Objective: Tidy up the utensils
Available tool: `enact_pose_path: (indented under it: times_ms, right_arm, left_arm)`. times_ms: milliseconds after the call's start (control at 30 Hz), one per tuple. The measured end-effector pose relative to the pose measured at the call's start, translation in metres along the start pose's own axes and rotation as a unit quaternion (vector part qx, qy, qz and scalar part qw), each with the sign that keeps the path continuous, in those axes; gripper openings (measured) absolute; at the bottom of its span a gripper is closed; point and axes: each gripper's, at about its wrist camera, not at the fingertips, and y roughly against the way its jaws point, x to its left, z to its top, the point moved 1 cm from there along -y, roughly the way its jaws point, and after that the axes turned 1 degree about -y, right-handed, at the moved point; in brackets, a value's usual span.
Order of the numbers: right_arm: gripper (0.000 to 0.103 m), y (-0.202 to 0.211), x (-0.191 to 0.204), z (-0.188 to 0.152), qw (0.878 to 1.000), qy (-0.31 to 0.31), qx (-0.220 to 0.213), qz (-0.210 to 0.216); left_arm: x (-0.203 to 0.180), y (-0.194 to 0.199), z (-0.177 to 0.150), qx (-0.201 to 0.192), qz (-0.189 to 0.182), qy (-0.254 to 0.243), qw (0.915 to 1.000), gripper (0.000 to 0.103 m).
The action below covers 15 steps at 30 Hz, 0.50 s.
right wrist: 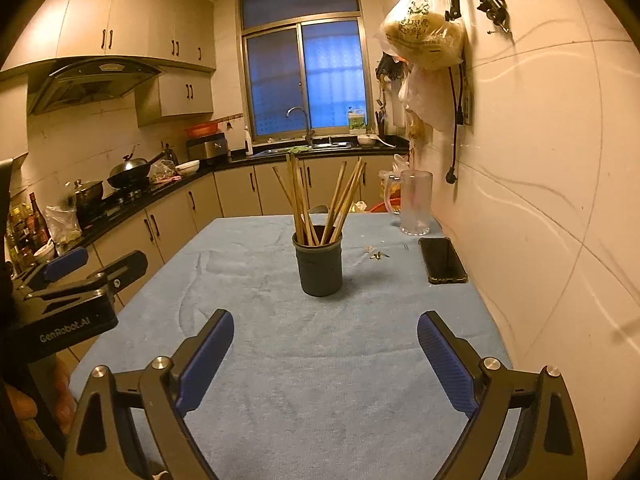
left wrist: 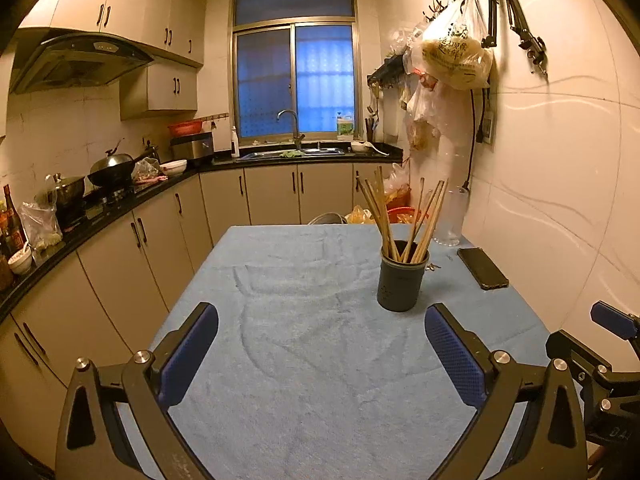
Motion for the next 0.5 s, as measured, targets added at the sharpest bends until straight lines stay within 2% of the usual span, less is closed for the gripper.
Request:
enact_pose_path:
  times_ms: [500]
  right_arm:
    - [0.095, 0.0055, 0.0025, 0.0006, 1.000, 0.003, -0.005, 0.001]
  left_arm:
    - [0.0009, -0.0022, -0.0038, 0.012, -0.007, 0.003, 0.9999, 0.103]
